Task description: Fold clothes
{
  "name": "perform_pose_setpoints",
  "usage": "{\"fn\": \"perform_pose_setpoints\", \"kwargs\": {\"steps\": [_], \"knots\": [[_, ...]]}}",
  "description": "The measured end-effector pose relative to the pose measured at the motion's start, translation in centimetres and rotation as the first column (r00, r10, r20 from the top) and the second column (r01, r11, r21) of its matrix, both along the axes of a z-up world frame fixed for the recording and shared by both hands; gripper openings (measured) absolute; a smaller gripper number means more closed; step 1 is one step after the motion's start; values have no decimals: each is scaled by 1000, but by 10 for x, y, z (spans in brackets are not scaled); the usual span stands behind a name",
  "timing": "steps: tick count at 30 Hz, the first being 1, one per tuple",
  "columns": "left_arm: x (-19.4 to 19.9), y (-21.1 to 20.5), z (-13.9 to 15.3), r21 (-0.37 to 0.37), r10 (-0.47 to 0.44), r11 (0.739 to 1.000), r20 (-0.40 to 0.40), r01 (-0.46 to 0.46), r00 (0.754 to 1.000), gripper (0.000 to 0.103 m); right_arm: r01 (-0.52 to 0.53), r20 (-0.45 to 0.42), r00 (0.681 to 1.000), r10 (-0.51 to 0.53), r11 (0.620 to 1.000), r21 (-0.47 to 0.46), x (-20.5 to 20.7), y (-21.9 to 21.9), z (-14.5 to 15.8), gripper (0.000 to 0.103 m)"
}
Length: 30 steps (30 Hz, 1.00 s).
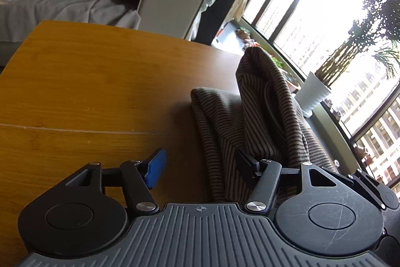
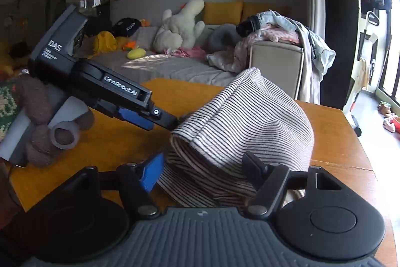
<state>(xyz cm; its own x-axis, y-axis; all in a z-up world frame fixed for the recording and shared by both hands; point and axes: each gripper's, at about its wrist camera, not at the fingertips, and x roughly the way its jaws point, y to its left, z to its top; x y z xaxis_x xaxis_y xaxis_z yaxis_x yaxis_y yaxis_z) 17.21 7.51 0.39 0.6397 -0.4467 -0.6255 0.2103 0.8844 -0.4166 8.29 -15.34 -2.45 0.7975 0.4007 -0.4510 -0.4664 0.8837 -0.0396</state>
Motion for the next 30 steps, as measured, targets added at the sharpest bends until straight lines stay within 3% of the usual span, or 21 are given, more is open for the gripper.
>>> {"fn": "perform_pose_setpoints", "kwargs": {"steps": [3, 7, 10, 13, 18, 23, 26, 30], "knots": [[-4, -16, -8, -9, -54, 999, -15, 54, 998, 64, 55, -19, 998, -56, 998, -16, 8, -18, 5, 49], [-11, -44, -15, -47, -149, 988, -22, 148, 989, 65, 175, 4, 985, -175, 981, -88, 11, -40, 13, 50], [-19, -64, -16, -6, -181, 983, 7, 181, 983, 69, 219, 17, 976, -218, 973, -68, 10, -58, 22, 54], [-23, -67, -15, 13, -176, 984, 14, 176, 984, 70, 212, 42, 977, -210, 977, -28, 4, -63, 31, 61], [-26, -58, -9, 33, -145, 989, 38, 144, 989, 70, 171, 75, 982, -171, 985, 4, 1, -47, 39, 63], [-31, -42, -3, 31, -100, 995, 65, 99, 993, 58, 66, 33, 997, -68, 997, 43, 4, -33, 49, 74], [-31, -29, 3, 23, -51, 998, 81, 50, 995, 57, 9, 53, 999, -9, 1000, -2, -7, -25, 54, 75], [-17, -24, 2, 17, -8, 1000, 66, 7, 998, 52, 35, 85, 996, -36, 999, 9, -10, -20, 58, 73]]}}
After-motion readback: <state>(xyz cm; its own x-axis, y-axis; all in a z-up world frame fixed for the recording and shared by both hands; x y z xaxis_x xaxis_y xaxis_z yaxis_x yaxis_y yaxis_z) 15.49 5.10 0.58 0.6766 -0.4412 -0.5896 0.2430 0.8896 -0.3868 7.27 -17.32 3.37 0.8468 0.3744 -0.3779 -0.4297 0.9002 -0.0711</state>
